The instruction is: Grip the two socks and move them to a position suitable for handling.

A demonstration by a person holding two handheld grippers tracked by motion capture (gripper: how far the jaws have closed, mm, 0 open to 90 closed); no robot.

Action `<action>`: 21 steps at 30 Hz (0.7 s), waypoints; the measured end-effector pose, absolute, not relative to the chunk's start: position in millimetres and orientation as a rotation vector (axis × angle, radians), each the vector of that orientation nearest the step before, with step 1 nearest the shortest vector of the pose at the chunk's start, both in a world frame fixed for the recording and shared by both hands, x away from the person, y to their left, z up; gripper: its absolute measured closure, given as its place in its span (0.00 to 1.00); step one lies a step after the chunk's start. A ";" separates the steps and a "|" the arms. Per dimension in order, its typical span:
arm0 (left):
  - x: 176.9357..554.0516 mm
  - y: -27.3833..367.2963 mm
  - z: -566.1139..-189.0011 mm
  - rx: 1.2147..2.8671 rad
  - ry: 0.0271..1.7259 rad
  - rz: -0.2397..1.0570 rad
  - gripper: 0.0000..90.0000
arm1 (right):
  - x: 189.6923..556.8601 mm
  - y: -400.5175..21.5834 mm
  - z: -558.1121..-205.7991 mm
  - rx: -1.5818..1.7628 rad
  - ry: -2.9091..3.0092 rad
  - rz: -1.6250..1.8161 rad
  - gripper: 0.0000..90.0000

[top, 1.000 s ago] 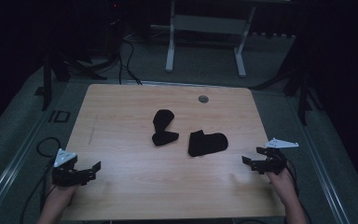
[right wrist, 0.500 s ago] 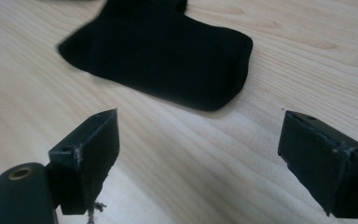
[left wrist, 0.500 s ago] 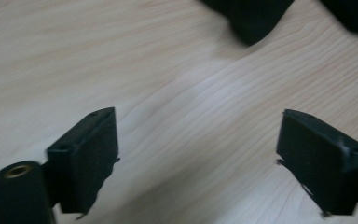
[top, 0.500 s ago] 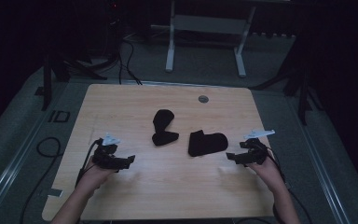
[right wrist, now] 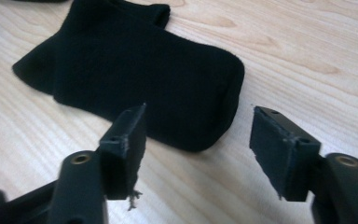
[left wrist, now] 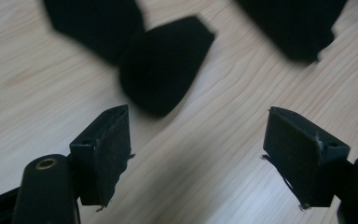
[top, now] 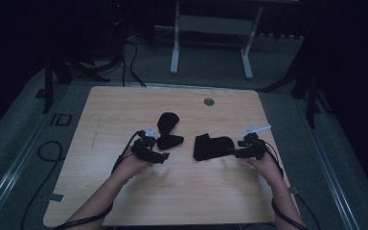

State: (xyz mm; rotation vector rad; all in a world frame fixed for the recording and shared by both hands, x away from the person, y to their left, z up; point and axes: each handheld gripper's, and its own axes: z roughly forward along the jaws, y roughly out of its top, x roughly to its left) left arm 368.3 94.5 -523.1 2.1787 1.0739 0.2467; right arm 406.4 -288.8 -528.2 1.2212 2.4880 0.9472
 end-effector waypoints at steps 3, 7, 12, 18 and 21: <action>381.8 78.7 -519.8 2.157 1.058 0.199 0.43 | 411.8 -287.4 -529.9 1.237 2.487 0.936 0.45; 396.2 52.5 -515.6 2.174 0.990 0.169 0.52 | 415.5 -285.0 -531.5 1.241 2.488 0.923 0.47; 414.7 18.8 -516.8 2.162 0.984 0.072 0.53 | 418.9 -283.8 -534.2 1.252 2.492 0.903 0.47; 429.9 -5.9 -527.1 2.202 1.052 0.044 0.56 | 422.9 -283.8 -537.4 1.265 2.504 0.897 0.49; 433.1 -12.1 -530.3 2.196 1.034 0.008 0.64 | 424.1 -282.9 -538.9 1.264 2.517 0.901 0.56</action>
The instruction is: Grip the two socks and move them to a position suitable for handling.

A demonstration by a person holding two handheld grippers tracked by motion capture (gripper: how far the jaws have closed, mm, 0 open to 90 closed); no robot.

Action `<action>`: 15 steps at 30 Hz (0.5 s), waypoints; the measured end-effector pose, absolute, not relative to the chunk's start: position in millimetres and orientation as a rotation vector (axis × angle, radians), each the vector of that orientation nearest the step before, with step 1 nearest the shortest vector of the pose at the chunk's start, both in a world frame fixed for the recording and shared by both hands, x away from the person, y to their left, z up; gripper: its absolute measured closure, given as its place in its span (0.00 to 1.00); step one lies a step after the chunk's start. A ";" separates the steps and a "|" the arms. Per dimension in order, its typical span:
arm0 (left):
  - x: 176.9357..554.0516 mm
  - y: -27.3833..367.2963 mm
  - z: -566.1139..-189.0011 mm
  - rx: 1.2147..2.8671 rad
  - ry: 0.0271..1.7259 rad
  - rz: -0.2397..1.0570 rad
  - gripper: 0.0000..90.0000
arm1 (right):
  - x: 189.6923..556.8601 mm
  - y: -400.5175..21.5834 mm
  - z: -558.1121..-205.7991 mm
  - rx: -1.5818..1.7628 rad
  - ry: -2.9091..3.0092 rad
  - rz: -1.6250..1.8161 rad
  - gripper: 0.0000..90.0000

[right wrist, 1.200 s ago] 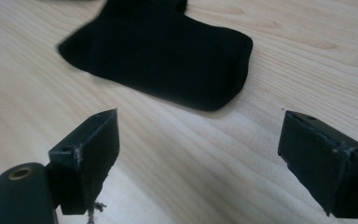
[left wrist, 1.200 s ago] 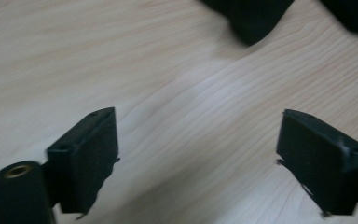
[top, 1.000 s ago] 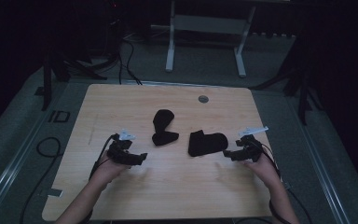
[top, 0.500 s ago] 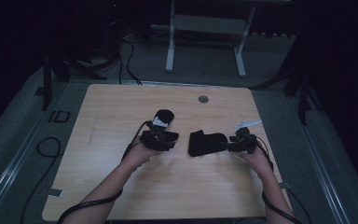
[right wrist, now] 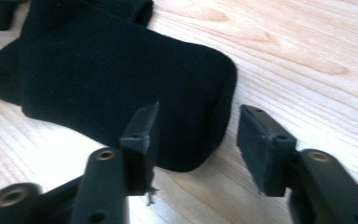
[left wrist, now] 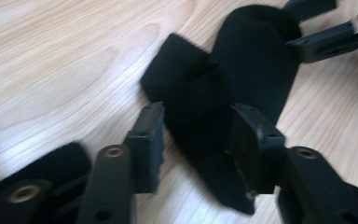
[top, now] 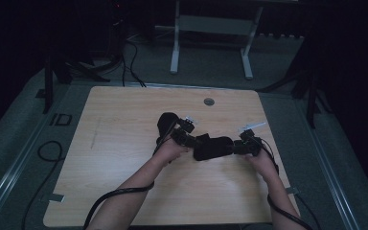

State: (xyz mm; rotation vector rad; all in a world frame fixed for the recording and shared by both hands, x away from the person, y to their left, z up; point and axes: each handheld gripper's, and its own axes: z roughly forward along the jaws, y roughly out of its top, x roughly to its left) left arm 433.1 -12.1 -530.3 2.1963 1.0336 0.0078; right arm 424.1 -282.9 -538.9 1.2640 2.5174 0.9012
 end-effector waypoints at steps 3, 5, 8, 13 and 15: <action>435.4 -17.5 -533.9 2.225 1.015 0.003 0.70 | 426.0 -280.7 -540.7 1.261 2.526 0.890 0.60; 435.8 -22.9 -535.5 2.244 1.002 0.011 0.72 | 427.0 -278.3 -542.2 1.255 2.529 0.874 0.63; 435.8 -29.3 -538.8 2.273 0.978 0.029 0.76 | 427.5 -275.0 -542.8 1.240 2.522 0.849 0.65; 435.9 -33.1 -544.3 2.286 0.973 0.040 0.93 | 427.1 -269.7 -543.5 1.217 2.518 0.813 0.72; 436.1 -33.2 -545.0 2.290 0.974 0.042 0.97 | 427.4 -269.0 -543.7 1.215 2.520 0.810 0.75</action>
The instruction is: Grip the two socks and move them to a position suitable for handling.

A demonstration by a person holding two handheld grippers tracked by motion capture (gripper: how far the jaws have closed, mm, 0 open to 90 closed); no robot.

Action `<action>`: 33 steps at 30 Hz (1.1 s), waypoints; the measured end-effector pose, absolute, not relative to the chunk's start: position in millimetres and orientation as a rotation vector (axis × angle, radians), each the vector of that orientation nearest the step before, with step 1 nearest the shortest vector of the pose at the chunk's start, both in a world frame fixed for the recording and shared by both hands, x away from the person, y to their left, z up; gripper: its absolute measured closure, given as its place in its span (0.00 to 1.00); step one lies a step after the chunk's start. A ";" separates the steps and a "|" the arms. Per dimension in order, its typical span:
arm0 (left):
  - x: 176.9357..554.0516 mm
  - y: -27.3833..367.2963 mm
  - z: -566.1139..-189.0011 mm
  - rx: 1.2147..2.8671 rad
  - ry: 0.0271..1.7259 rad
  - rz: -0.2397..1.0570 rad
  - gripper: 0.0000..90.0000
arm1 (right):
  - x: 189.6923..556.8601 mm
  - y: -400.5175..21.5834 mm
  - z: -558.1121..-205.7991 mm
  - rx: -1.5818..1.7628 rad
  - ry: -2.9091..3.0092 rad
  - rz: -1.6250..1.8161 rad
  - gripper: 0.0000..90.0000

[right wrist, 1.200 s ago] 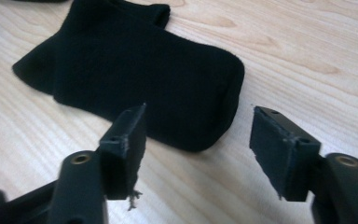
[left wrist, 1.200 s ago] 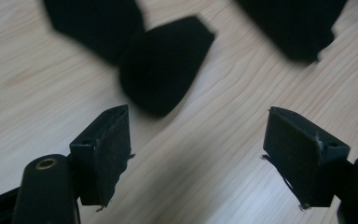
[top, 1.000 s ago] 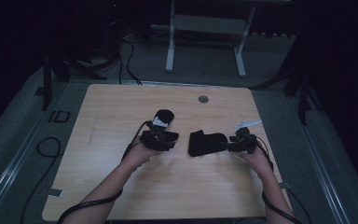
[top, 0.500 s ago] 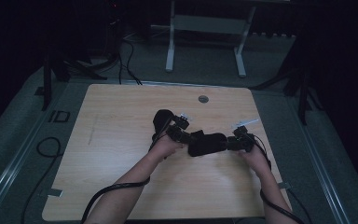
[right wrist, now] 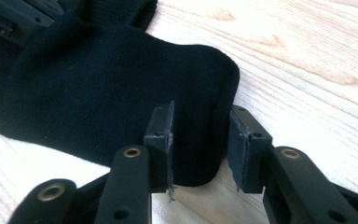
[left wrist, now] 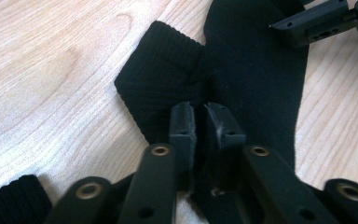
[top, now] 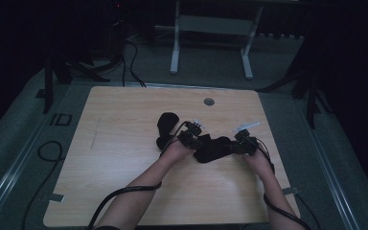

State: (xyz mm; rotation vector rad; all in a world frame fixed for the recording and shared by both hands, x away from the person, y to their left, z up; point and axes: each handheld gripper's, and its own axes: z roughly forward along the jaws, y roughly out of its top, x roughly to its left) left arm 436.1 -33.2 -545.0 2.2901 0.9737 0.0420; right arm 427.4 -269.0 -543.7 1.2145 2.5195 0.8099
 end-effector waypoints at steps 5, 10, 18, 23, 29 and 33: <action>436.1 -33.7 -544.8 2.294 0.971 0.054 1.00 | 426.7 -262.0 -543.1 1.192 2.532 0.786 0.93; 434.6 -28.4 -538.1 2.271 0.989 0.060 1.00 | 423.4 -257.1 -540.4 1.157 2.544 0.762 0.95; 426.6 -6.8 -519.2 2.246 1.000 0.082 1.00 | 411.1 -251.7 -529.8 1.112 2.557 0.815 0.95; 418.0 -7.0 -518.3 2.199 0.994 0.108 1.00 | 407.4 -251.2 -524.1 1.110 2.549 0.841 0.95; 418.9 -21.4 -522.5 2.170 1.049 0.116 0.76 | 408.5 -252.4 -528.0 1.134 2.548 0.839 0.95; 421.8 -29.6 -528.2 2.171 1.074 0.069 0.66 | 409.8 -252.5 -531.3 1.146 2.552 0.837 0.95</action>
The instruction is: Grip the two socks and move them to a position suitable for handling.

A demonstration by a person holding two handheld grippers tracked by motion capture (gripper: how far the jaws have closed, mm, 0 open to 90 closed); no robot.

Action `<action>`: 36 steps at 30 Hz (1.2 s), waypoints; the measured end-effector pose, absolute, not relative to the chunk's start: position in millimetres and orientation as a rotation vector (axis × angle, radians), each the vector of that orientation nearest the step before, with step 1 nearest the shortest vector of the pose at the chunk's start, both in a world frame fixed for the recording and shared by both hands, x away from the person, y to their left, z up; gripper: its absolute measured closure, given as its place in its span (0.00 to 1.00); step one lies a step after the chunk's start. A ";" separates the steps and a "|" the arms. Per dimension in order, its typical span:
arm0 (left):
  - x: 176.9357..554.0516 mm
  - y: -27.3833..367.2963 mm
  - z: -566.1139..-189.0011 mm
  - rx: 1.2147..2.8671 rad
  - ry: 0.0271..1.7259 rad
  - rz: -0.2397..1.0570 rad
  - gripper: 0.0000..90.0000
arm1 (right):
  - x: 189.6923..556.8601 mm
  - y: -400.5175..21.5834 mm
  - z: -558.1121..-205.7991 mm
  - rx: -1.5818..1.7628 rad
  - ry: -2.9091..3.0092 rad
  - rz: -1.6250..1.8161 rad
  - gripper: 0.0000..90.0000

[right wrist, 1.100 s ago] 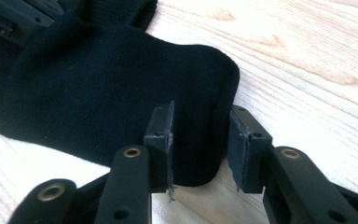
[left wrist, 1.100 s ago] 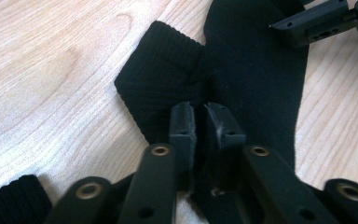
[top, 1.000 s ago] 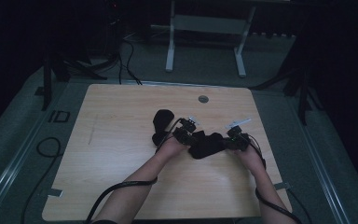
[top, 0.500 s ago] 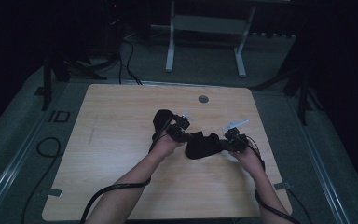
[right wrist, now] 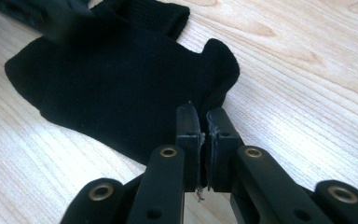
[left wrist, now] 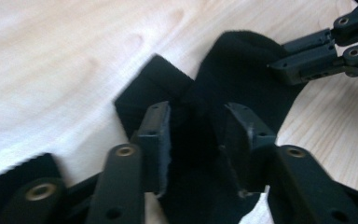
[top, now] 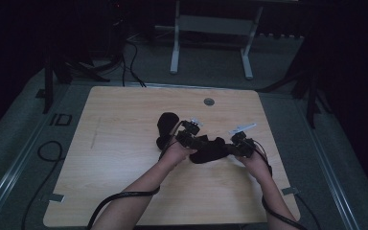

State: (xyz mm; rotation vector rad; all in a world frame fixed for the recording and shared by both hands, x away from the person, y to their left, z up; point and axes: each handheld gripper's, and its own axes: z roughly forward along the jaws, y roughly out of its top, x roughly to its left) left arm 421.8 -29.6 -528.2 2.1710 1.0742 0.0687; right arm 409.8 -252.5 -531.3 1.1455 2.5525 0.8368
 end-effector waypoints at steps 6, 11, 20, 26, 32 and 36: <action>424.2 -39.7 -540.2 2.250 1.059 0.093 0.78 | 411.8 -249.7 -531.5 1.139 2.557 0.836 0.95; 417.8 -32.5 -532.9 2.303 1.024 0.101 0.97 | 408.8 -246.1 -527.6 1.127 2.569 0.845 0.95; 373.3 32.8 -485.2 2.292 1.040 0.140 0.98 | 383.0 -215.2 -508.0 0.992 2.619 1.009 0.95; 327.4 81.3 -433.6 2.357 1.080 0.225 0.98 | 353.3 -161.3 -487.7 0.758 2.695 1.093 0.95; 319.1 76.3 -410.9 2.349 1.099 0.291 0.97 | 332.6 -143.8 -460.4 0.684 2.652 1.207 0.95; 335.9 51.7 -462.3 2.321 1.096 0.168 0.80 | 337.7 -172.1 -478.6 0.854 2.636 1.149 0.95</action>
